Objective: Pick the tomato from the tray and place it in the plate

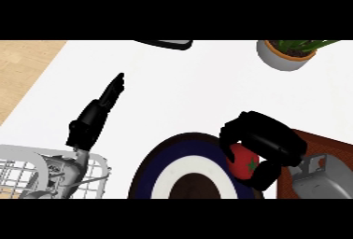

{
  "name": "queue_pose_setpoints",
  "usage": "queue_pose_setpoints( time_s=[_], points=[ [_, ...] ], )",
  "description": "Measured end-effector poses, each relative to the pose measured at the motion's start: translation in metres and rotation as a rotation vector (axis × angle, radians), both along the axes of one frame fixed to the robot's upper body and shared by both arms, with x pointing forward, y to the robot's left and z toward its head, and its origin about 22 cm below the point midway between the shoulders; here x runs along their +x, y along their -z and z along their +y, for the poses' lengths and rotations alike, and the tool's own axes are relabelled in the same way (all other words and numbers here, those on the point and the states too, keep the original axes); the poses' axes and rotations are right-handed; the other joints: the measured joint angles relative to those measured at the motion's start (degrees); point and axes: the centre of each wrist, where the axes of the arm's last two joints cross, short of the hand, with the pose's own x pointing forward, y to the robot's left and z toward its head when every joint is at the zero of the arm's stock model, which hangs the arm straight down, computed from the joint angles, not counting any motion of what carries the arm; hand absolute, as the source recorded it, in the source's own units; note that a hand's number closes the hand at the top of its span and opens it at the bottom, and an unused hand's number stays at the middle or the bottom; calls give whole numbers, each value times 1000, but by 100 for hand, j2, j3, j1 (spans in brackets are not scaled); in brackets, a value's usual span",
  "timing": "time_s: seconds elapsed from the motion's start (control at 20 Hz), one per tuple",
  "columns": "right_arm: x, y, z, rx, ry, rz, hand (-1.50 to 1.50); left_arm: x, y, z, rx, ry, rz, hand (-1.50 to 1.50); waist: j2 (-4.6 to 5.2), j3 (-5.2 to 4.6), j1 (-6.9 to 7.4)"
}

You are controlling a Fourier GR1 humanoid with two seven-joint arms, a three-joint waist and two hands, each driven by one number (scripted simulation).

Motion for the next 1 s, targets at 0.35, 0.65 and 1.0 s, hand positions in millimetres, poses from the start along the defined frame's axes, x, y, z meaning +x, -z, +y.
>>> queue_pose_setpoints(
  time_s=[0.35, 0.65, 1.0],
  points=[
    [34, -40, 29, 256, -487, 10, 150, 8, -4, 3, 13, -36, 5, 0, -39, -15, -325],
    [65, -56, 59, 305, -649, 92, 150, 12, 0, 15, 26, -116, 37, 0, -132, -52, -713],
    [68, -48, 116, 276, -786, 188, 150, 7, 9, 34, 19, -188, 65, 0, -270, -44, -1074]
  ],
)
